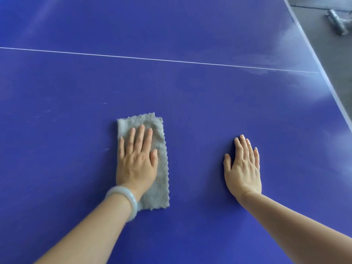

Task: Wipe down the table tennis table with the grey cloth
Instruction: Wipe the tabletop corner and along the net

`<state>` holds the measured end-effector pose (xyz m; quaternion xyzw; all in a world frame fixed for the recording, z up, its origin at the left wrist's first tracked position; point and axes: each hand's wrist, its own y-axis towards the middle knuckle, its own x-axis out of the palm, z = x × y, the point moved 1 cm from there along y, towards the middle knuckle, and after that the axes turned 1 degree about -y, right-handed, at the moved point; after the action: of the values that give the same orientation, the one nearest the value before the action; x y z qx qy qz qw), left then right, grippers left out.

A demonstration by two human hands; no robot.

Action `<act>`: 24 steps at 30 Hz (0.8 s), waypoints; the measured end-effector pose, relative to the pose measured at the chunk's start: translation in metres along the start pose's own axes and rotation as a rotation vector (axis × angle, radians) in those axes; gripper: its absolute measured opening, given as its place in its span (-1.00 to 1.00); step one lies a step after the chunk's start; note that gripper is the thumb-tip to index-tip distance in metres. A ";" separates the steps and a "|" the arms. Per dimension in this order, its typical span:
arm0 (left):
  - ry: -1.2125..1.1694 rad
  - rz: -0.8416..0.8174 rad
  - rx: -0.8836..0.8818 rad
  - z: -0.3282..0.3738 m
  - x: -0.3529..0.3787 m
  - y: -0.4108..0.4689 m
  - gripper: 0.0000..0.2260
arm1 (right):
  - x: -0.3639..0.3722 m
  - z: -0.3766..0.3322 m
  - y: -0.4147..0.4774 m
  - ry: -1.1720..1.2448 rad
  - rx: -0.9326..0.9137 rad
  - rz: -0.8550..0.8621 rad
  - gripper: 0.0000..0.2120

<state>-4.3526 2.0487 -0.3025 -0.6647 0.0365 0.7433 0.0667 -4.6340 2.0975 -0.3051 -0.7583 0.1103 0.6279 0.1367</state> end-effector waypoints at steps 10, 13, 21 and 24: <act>-0.021 -0.107 0.201 0.068 0.002 -0.073 -0.43 | -0.007 -0.012 0.000 -0.055 0.048 -0.063 -0.44; -0.029 -0.133 0.187 0.067 -0.002 -0.070 -0.42 | -0.018 -0.029 0.025 0.034 0.131 -0.063 -0.52; 0.008 -0.076 0.179 0.066 0.006 -0.068 -0.37 | -0.014 -0.072 0.141 0.123 0.109 -0.057 -0.46; 0.074 -0.018 0.195 0.063 0.017 -0.065 -0.41 | -0.005 -0.084 0.164 0.071 0.117 -0.053 -0.45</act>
<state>-4.4072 2.1226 -0.3102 -0.6821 0.1053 0.7107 0.1362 -4.6129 1.9147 -0.2970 -0.7735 0.1315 0.5892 0.1931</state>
